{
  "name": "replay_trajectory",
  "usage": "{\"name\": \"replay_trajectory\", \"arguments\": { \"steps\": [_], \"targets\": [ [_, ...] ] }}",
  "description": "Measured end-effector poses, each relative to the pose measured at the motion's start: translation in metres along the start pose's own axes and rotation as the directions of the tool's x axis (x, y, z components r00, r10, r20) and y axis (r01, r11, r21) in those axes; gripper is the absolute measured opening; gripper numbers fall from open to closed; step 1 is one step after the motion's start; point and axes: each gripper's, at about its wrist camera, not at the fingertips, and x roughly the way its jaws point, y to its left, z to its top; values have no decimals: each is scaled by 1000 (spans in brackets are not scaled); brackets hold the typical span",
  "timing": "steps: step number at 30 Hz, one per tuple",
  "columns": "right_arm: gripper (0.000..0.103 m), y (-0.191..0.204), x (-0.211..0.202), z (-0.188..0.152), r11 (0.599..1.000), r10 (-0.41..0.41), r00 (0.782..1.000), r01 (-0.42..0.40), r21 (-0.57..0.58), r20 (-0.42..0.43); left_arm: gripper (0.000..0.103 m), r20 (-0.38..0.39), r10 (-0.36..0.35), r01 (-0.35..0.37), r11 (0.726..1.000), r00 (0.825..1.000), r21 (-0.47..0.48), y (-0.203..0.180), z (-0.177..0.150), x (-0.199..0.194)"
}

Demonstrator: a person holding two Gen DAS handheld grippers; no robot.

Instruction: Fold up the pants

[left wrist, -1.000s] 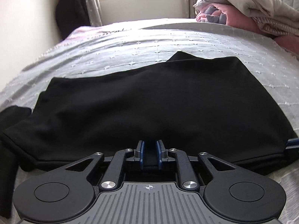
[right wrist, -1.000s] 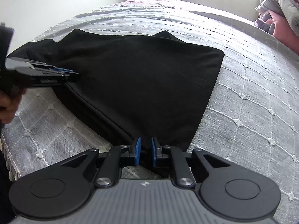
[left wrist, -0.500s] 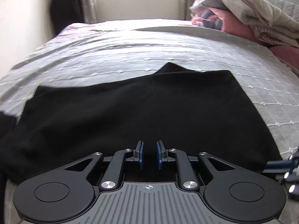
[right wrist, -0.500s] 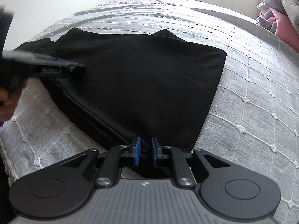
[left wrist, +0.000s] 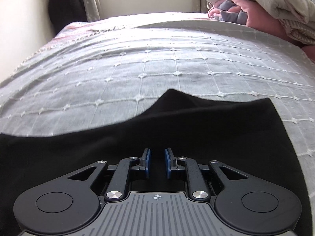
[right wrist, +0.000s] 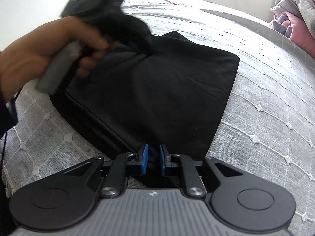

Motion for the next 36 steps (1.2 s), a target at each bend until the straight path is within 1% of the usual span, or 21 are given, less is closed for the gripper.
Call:
{"name": "replay_trajectory", "arguments": {
  "steps": [4, 7, 8, 9, 10, 11, 12, 13, 15, 17, 19, 20, 21, 24, 27, 28, 30, 31, 33, 34, 36],
  "targets": [
    [56, 1, -2, -1, 1000, 3, 1000, -3, -7, 9, 17, 2, 25, -25, 1000, 1000, -8, -5, 5, 2],
    [61, 0, -7, -6, 1000, 10, 1000, -10, -13, 29, 17, 5, -1, 1, 1000, 1000, -10, -4, 6, -3],
    [67, -2, -10, -7, 1000, 16, 999, -16, -1, 40, 17, 9, -13, 13, 1000, 1000, -10, -5, 5, -6],
    [77, -5, -15, -9, 999, 30, 998, -31, 19, 53, 17, 13, -21, 21, 1000, 1000, -7, -5, 4, -9],
    [82, -10, -21, -9, 997, 53, 996, -56, 54, 71, 17, 18, -26, 26, 1000, 999, -2, -8, 4, -14],
    [92, -18, -27, -10, 991, 79, 993, -89, 102, 92, 17, 28, -33, 33, 999, 999, 4, -10, 4, -19],
    [98, -29, -33, -11, 979, 106, 988, -125, 163, 115, 17, 38, -43, 43, 999, 998, 11, -14, 5, -24],
    [100, -42, -39, -13, 958, 129, 982, -160, 236, 141, 17, 47, -54, 53, 998, 997, 19, -17, 5, -29],
    [101, -73, -46, -22, 897, 162, 971, -220, 383, 179, 17, 62, -72, 70, 997, 995, 40, -25, 5, -38],
    [100, -100, -45, -35, 825, 204, 960, -274, 495, 191, 17, 71, -94, 90, 994, 993, 59, -34, 3, -45],
    [100, -119, -37, -54, 742, 252, 947, -320, 589, 197, 17, 70, -125, 119, 990, 990, 73, -43, 0, -50],
    [99, -123, -33, -62, 712, 268, 942, -334, 618, 201, 17, 67, -144, 139, 987, 987, 78, -48, -2, -53],
    [99, -125, -30, -70, 687, 280, 934, -357, 633, 223, 17, 60, -168, 162, 983, 984, 87, -53, -4, -54],
    [99, -119, -29, -82, 652, 283, 914, -406, 641, 291, 17, 43, -221, 215, 970, 974, 110, -70, -7, -58],
    [98, -116, -17, -88, 527, 345, 867, -497, 690, 360, 17, 26, -259, 255, 961, 966, 105, -83, -7, -59],
    [98, -112, -14, -88, 506, 342, 862, -504, 700, 373, 17, 24, -268, 265, 959, 963, 102, -88, -8, -60],
    [95, -105, -11, -84, 502, 317, 866, -498, 707, 385, 17, 20, -269, 265, 957, 963, 121, -96, -9, -62],
    [94, -102, -10, -82, 483, 318, 859, -511, 711, 401, 17, 22, -264, 259, 956, 964, 136, -100, -8, -63],
    [83, -97, -3, -82, 429, 319, 849, -525, 735, 421, 17, 33, -267, 259, 954, 963, 151, -103, -7, -67],
    [79, -94, 1, -82, 416, 305, 852, -521, 746, 426, 17, 34, -275, 267, 952, 961, 152, -105, -7, -68],
    [67, -88, 2, -85, 412, 262, 865, -501, 761, 427, 19, 33, -300, 291, 942, 953, 167, -108, -7, -69]
  ]
}}
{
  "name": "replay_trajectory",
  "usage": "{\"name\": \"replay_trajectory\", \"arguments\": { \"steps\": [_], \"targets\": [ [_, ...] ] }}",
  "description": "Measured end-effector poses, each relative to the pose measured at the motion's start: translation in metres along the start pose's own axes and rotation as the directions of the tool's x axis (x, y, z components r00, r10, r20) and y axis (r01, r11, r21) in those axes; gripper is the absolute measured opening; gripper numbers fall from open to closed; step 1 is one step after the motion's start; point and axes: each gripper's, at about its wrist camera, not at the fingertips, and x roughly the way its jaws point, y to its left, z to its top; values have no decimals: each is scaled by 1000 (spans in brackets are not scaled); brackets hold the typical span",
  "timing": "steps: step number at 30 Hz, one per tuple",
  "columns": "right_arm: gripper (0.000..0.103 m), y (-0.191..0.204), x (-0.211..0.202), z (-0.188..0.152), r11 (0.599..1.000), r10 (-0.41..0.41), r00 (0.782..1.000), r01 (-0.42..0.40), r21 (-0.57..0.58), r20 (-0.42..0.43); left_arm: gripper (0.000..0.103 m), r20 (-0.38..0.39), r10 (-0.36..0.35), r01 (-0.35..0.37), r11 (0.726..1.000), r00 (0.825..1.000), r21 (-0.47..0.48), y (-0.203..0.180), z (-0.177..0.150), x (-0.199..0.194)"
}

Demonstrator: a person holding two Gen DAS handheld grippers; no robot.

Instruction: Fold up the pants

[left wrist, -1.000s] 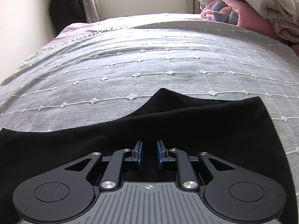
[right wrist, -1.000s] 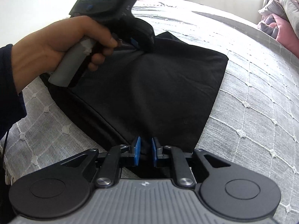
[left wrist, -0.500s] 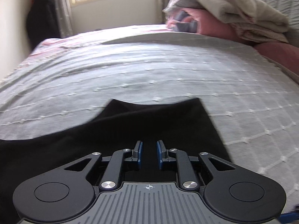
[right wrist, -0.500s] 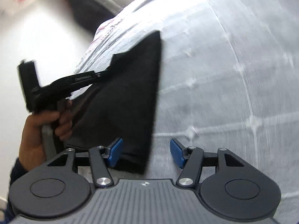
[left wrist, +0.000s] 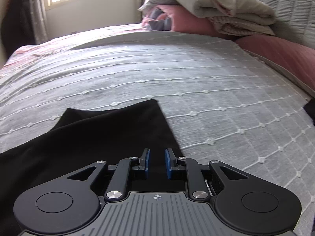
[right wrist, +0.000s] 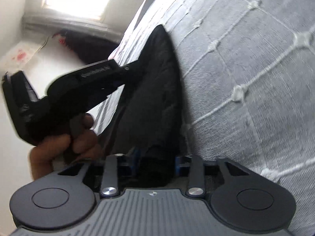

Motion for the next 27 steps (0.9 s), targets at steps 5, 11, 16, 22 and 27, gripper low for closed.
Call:
{"name": "replay_trajectory", "arguments": {
  "steps": [5, 11, 16, 22, 27],
  "targets": [
    [53, 5, 7, -8, 998, -63, 996, 64, -15, 68, 52, -53, -1, 6, 996, 999, 89, -30, 13, 25],
    [50, 22, 10, -13, 985, -134, 986, 143, -100, 99, 73, -121, 290, -228, 902, 949, 367, -94, 19, 81],
    [47, 35, 4, -7, 968, -148, 981, 169, -184, 121, 7, -129, 385, -307, 864, 914, 399, -95, 22, 85],
    [46, 54, -11, -5, 946, -140, 978, 178, -272, 154, 4, -103, 289, -258, 936, 952, 239, -71, 37, 60],
    [46, 57, -30, 12, 930, -161, 975, 202, -308, 152, 4, -46, 243, -239, 968, 969, 77, -75, 68, 36]
  ]
}}
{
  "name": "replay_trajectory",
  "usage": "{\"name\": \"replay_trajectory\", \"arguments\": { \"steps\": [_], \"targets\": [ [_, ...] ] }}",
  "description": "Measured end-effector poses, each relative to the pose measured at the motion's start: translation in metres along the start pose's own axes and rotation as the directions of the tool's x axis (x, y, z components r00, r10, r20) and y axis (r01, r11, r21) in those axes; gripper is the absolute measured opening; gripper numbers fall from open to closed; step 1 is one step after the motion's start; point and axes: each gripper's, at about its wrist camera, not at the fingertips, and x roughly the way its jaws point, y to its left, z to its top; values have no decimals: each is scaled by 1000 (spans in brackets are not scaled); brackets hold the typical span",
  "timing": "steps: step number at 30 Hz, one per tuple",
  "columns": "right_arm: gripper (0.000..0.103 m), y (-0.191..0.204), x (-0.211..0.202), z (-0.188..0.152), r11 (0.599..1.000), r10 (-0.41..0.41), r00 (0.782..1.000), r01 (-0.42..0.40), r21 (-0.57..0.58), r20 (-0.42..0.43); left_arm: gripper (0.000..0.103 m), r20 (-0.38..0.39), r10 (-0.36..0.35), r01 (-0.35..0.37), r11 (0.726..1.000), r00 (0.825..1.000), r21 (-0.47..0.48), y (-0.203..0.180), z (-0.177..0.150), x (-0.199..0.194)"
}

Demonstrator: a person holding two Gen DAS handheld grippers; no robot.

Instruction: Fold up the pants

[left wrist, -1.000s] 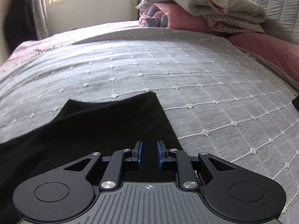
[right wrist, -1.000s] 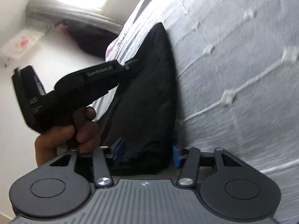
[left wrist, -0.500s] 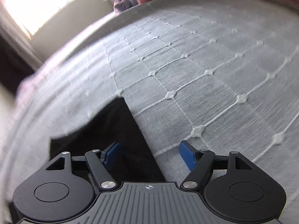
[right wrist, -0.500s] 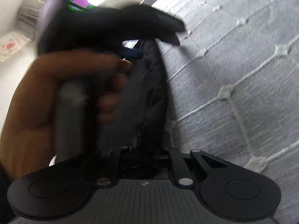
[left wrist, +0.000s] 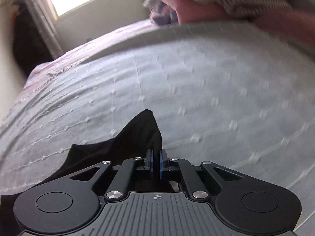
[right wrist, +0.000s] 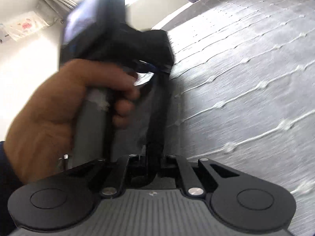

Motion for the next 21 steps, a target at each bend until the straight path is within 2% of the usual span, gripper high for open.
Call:
{"name": "replay_trajectory", "arguments": {
  "steps": [3, 5, 9, 12, 14, 17, 21],
  "targets": [
    [46, -19, -26, 20, 998, -64, 997, 65, -12, 38, 3, 43, -76, 80, 992, 996, -102, -11, 15, -9],
    [46, -31, -46, 34, 993, -113, 991, 115, -26, 65, 3, 78, -122, 131, 984, 989, -124, -31, 21, -18],
    [46, -57, -92, 57, 978, -197, 974, 204, -51, 109, 3, 157, -232, 253, 958, 960, -131, -71, 32, -41],
    [46, -71, -126, 66, 951, -277, 945, 296, -89, 175, 3, 193, -303, 334, 930, 933, -152, -80, 36, -55],
    [46, -72, -134, 70, 936, -302, 930, 331, -116, 211, 3, 207, -322, 356, 921, 924, -160, -74, 35, -61],
    [47, -55, -128, 66, 917, -288, 924, 341, -206, 250, 3, 235, -321, 365, 914, 917, -177, -49, 29, -70],
    [47, -6, -115, 47, 844, -231, 923, 348, -408, 309, 3, 278, -312, 378, 897, 909, -228, 9, 17, -86]
  ]
}}
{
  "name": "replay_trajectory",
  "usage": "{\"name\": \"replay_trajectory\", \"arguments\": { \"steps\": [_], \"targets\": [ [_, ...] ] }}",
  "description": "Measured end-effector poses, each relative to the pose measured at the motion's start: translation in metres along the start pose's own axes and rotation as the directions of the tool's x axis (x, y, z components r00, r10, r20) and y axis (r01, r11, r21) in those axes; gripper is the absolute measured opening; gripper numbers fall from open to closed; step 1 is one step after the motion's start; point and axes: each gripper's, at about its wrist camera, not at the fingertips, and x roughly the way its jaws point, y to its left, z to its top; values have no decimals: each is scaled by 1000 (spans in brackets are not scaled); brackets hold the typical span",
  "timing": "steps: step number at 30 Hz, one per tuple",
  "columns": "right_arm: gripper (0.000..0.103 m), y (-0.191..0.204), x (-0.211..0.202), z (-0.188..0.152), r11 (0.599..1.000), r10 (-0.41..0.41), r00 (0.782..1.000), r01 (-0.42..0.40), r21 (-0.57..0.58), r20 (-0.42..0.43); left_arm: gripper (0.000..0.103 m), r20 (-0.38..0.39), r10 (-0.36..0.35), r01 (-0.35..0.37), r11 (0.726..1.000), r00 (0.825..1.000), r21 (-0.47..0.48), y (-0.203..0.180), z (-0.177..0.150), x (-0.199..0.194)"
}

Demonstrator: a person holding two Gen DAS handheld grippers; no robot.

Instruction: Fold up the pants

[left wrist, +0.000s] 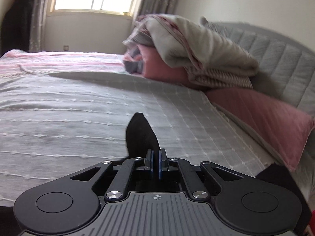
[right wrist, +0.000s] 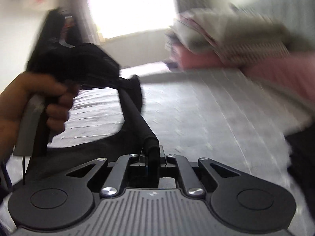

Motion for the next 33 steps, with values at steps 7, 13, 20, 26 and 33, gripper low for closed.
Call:
{"name": "replay_trajectory", "arguments": {
  "steps": [7, 13, 20, 26, 33],
  "targets": [
    [47, 106, 5, -2, 954, 127, 990, -105, -279, 60, 0, 88, 44, -38, 997, 995, -70, 101, -3, -66],
    [47, 189, 16, -34, 879, 185, 982, -180, -442, -33, 0, 61, 123, -114, 984, 990, -137, 182, -51, -78],
    [47, 243, 37, -78, 781, 160, 974, -226, -583, -164, 0, -48, 43, -56, 946, 998, -320, 242, -93, -79],
    [47, 251, 30, -80, 759, 133, 975, -215, -615, -177, 22, -126, 2, -42, 948, 992, -314, 245, -112, -72],
    [47, 245, 1, -68, 766, 181, 977, -210, -607, -109, 46, -177, 18, -70, 954, 984, -293, 239, -116, -72]
  ]
}}
